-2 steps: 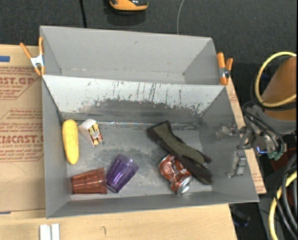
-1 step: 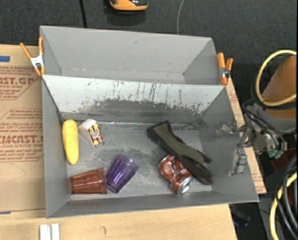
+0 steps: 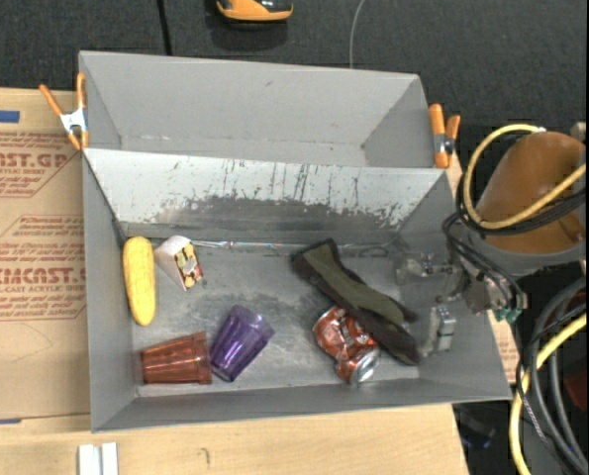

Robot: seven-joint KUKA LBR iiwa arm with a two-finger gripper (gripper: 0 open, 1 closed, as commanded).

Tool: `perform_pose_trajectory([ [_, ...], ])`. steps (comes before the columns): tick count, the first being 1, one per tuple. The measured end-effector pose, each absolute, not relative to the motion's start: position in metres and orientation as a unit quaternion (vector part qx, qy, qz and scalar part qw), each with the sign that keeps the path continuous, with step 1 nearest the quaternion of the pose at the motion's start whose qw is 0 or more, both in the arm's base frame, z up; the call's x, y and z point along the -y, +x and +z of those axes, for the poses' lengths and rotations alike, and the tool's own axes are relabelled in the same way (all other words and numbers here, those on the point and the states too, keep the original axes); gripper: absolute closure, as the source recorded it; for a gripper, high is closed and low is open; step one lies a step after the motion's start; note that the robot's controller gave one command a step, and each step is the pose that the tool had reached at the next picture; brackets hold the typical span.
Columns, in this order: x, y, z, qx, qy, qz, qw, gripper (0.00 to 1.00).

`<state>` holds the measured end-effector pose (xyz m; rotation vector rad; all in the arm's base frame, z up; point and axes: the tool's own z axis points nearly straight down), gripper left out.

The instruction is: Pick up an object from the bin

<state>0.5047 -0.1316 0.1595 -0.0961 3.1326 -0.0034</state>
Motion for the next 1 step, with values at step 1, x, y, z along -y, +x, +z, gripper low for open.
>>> perform_pose_trajectory([
  [1, 0.1081, 0.4905, 0.1201, -1.0, 0.015, 0.0, 0.0, 0.0],
])
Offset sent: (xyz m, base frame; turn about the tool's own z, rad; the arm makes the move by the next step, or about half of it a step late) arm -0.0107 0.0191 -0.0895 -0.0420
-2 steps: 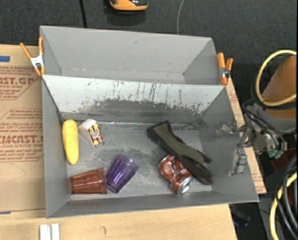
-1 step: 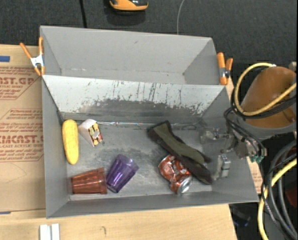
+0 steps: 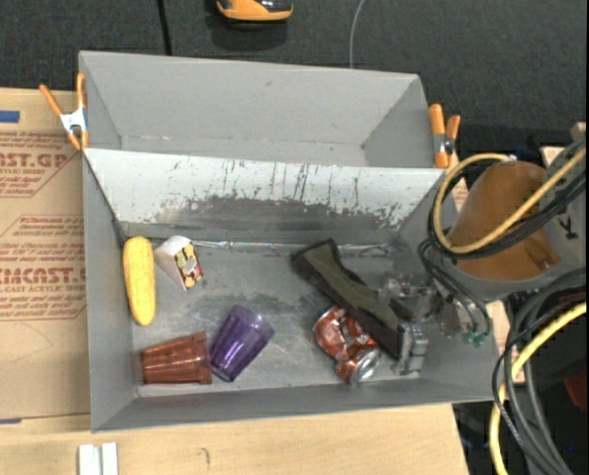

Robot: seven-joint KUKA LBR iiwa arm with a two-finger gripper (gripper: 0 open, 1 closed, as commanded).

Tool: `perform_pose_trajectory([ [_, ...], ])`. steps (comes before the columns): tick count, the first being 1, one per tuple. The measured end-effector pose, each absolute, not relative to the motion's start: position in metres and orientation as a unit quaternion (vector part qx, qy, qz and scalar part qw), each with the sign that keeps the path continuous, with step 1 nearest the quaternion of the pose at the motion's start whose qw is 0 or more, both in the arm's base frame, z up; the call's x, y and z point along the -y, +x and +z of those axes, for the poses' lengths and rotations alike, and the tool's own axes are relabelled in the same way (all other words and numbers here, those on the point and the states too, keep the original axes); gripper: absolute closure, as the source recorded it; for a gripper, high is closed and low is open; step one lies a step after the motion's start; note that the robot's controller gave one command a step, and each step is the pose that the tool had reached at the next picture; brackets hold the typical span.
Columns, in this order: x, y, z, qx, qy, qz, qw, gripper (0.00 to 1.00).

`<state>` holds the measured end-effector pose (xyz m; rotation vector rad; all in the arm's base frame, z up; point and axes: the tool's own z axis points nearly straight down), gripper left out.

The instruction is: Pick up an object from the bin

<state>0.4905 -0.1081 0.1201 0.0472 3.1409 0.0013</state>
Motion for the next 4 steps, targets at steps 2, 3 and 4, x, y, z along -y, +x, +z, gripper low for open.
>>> perform_pose_trajectory([
  [2, 0.105, 0.486, 0.073, -0.995, -0.095, -0.001, 0.009, 0.0],
  [3, 0.098, 0.486, 0.072, -0.996, -0.088, -0.002, 0.008, 0.0],
  [4, 0.094, 0.493, 0.072, -0.989, -0.149, -0.001, 0.005, 1.0],
])
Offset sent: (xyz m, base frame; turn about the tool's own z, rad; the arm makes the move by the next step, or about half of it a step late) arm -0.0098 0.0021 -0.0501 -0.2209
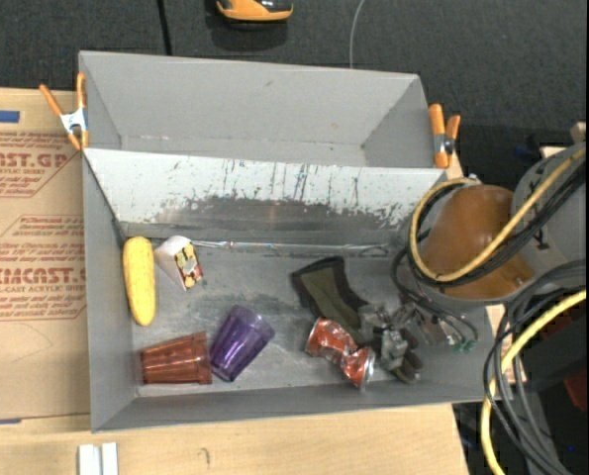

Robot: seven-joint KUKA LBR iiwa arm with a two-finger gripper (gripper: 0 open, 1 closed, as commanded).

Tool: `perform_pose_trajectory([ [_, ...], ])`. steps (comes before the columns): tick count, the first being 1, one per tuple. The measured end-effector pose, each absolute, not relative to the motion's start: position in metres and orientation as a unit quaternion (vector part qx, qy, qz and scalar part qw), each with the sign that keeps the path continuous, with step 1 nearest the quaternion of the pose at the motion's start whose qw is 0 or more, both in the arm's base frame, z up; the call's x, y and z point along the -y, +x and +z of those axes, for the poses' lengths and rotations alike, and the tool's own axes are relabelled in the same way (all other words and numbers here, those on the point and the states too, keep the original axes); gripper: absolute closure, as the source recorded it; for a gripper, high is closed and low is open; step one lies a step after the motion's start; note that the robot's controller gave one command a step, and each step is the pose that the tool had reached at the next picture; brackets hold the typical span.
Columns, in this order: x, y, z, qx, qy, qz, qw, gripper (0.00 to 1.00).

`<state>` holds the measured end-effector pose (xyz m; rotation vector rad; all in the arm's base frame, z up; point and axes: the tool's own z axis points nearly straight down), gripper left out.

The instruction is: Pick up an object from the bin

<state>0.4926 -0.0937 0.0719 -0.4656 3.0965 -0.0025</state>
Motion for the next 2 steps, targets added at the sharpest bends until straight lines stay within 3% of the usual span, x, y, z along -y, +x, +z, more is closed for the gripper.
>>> perform_pose_trajectory([
  [1, 0.094, 0.493, 0.072, -0.989, -0.149, -0.001, 0.005, 1.0],
  [2, 0.093, 0.491, 0.125, -0.99, -0.141, 0.001, -0.003, 1.0],
])
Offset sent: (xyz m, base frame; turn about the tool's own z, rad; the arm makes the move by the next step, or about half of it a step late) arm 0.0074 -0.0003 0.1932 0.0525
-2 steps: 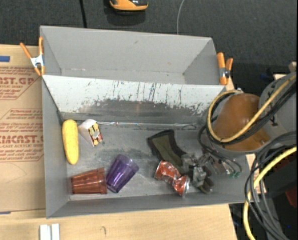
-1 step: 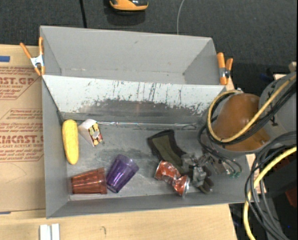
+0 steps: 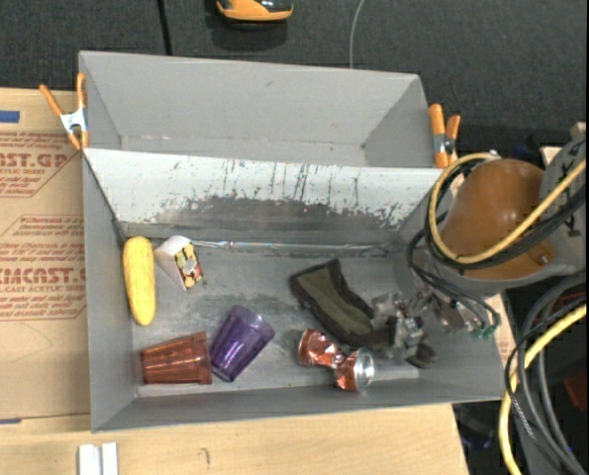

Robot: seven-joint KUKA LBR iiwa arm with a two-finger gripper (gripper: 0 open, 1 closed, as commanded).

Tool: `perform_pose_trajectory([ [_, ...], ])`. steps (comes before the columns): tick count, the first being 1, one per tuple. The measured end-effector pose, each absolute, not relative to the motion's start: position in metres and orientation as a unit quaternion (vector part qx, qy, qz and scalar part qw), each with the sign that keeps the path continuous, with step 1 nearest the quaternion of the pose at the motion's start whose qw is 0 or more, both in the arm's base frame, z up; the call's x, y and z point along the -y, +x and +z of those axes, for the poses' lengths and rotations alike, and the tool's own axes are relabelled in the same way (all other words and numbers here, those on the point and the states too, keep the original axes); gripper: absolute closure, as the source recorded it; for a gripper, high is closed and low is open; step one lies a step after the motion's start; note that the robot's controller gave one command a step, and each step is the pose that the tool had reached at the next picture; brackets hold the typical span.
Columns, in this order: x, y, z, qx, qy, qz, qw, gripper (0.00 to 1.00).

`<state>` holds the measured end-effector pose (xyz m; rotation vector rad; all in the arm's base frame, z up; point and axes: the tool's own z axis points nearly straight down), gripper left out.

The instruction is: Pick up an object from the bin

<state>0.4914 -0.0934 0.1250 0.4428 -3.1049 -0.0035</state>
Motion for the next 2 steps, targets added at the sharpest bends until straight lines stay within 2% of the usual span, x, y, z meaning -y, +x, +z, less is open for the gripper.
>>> perform_pose_trajectory([
  [1, 0.089, 0.502, 0.133, 0.992, 0.127, 0.001, -0.006, 1.0],
  [2, 0.089, 0.503, 0.291, 0.99, 0.14, 0.002, -0.005, 1.0],
])
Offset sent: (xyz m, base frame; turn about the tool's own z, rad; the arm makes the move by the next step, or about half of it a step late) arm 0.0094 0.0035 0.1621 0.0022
